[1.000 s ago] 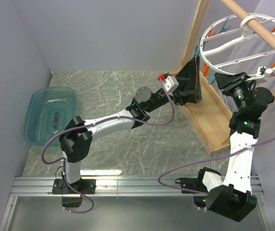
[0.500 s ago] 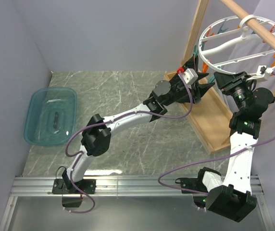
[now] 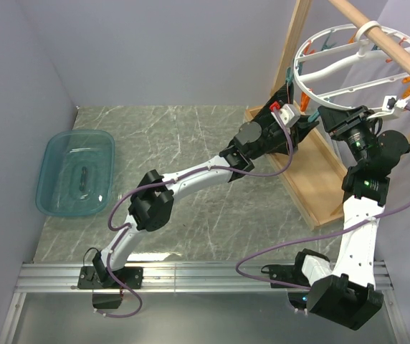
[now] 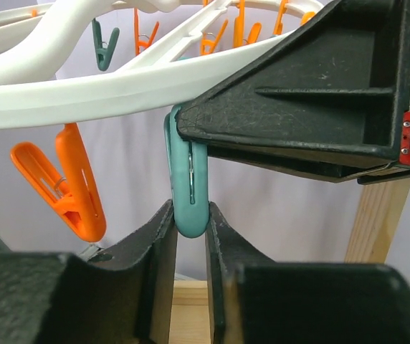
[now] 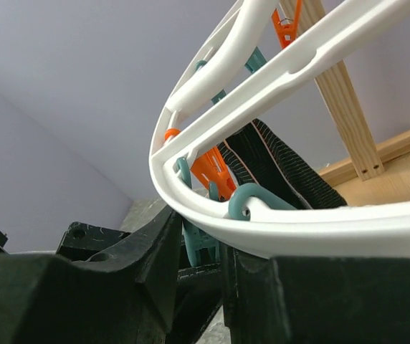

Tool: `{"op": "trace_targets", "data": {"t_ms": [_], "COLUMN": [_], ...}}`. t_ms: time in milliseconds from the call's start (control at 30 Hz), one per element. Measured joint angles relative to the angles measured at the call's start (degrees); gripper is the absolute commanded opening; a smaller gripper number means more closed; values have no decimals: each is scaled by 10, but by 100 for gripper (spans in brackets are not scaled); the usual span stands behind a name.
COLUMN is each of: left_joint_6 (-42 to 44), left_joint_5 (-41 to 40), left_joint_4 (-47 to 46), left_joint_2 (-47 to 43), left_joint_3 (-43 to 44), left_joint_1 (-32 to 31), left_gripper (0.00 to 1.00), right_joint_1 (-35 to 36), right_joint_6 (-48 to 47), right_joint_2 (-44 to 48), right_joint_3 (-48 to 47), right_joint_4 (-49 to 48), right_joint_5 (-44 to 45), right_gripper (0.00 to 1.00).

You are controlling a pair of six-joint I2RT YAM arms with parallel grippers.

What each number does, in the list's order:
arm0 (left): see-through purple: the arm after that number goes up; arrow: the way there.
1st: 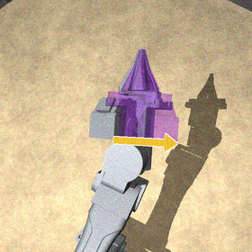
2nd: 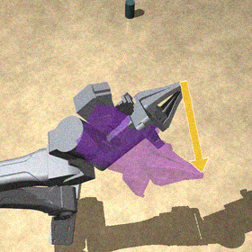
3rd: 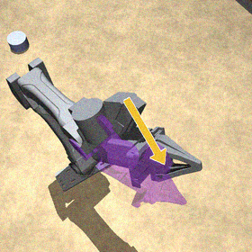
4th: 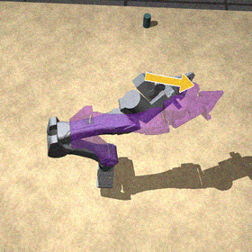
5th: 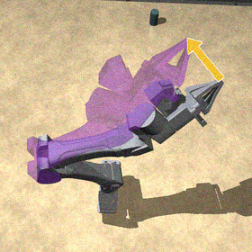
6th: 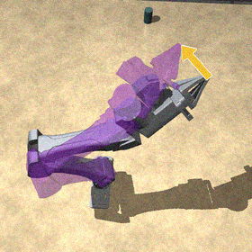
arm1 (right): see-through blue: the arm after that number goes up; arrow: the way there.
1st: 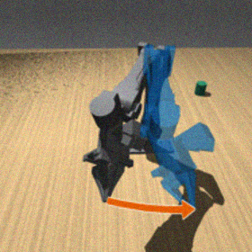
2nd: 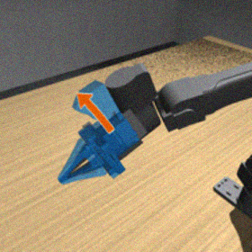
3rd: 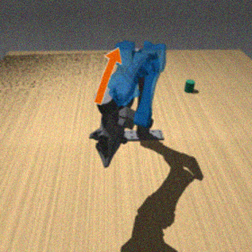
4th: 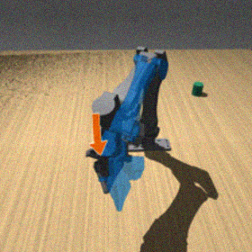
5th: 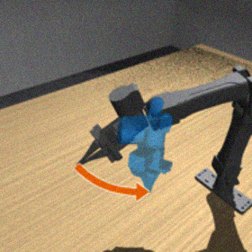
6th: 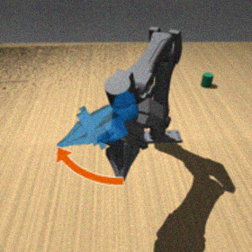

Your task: Clip the underwear to the hanger

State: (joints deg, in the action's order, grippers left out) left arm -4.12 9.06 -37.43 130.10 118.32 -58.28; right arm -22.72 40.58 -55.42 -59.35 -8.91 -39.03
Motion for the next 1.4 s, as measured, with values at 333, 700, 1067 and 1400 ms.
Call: {"op": "trace_targets", "data": {"t_ms": [333, 700, 1067, 1400], "left_joint_6": [-1, 0, 2, 3], "left_joint_5": [-6, -12, -24, -29], "left_joint_4": [-9, -23, -51, -73], "left_joint_2": [2, 33, 33, 33], "left_joint_3": [16, 54, 43, 31], "left_joint_1": [0, 0, 0, 1], "left_gripper": [35, 0, 0, 0], "right_joint_1": [13, 17, 25, 29], "right_joint_6": [-62, -101, -43, -4], "right_joint_2": [-2, -3, -16, -22], "right_joint_3": [-8, -11, -7, 2], "right_joint_4": [2, 12, -5, -21], "right_joint_5": [-2, 14, 19, 17], "right_gripper": [0, 37, 43, 45]}}
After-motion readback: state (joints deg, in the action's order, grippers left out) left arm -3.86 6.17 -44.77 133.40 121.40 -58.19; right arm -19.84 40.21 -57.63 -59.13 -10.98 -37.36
